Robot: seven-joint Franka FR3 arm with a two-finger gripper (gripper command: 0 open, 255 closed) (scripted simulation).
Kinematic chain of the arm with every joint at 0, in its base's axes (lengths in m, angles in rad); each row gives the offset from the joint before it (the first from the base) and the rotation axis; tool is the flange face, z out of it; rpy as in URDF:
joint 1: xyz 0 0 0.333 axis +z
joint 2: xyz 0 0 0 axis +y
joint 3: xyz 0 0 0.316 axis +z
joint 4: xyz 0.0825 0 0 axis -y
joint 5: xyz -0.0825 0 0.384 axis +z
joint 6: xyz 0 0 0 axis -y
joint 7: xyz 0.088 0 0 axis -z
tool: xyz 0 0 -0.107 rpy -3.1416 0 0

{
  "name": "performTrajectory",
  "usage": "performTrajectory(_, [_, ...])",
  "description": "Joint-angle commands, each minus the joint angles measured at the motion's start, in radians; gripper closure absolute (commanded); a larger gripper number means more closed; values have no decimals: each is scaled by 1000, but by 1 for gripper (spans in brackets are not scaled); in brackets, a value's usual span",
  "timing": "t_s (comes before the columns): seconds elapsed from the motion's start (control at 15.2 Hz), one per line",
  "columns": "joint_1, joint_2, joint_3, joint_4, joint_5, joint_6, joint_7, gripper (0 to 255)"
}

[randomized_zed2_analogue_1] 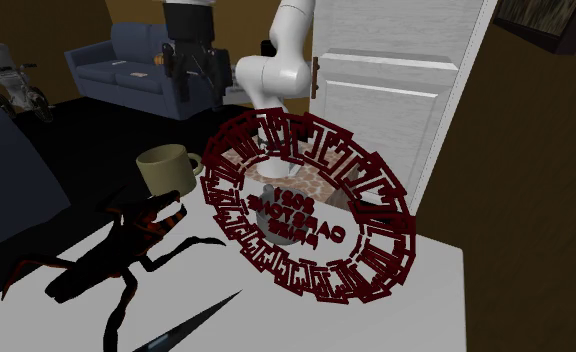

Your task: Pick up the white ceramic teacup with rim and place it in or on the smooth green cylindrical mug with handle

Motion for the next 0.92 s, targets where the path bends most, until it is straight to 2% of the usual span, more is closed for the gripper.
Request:
performTrajectory(0.0, [16, 23, 31, -36, 28, 58, 33, 0])
performTrajectory(0.4, [63, 133, 127, -90, 106, 222, 130, 0])
performTrajectory(0.86, [102, 330, 247, -92, 165, 429, 247, 0])
